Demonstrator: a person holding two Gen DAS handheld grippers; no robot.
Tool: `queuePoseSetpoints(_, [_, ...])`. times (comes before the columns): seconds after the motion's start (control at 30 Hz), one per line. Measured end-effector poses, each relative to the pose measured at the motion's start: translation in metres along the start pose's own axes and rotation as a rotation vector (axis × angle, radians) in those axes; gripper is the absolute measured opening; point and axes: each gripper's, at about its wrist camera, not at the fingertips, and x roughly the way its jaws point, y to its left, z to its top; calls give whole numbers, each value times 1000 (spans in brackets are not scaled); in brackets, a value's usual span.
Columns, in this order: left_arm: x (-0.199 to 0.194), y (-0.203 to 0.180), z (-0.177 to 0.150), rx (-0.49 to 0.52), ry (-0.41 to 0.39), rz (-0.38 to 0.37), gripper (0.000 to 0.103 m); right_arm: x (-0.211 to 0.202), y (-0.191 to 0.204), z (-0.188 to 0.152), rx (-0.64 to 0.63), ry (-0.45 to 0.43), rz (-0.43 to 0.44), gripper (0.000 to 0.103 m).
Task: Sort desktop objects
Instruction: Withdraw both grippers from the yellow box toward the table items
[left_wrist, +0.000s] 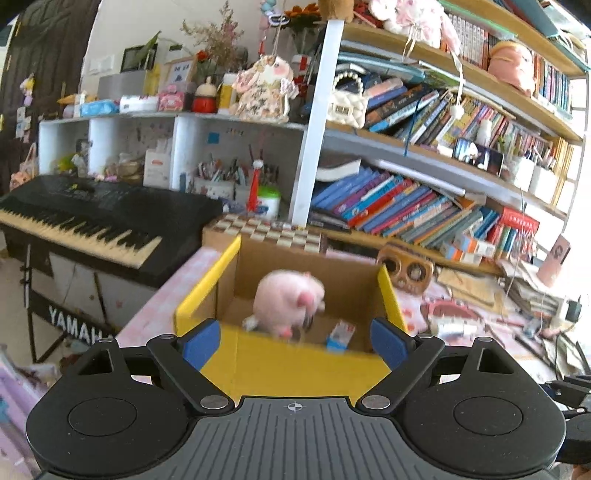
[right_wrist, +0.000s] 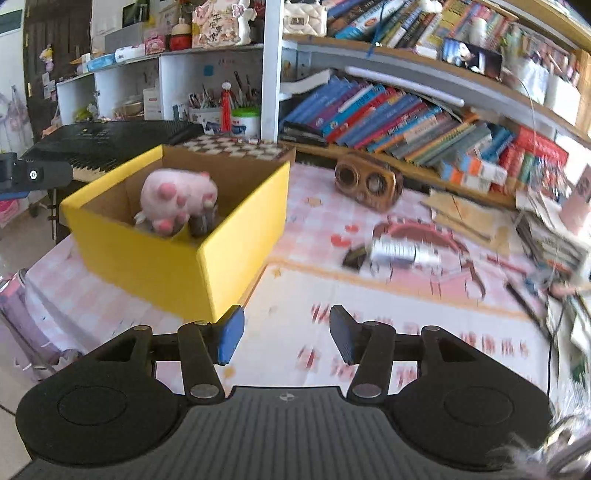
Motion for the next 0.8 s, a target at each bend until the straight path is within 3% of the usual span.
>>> queuePoseSetpoints(0.33, [-42,-4,-49,32,91,-4,91,-27,25,-57,-11,44,-18,53])
queuePoseSetpoints(0.8, [-65,-16,-83,120,164,-47,91,-51,41,-82,15,61,-23,63])
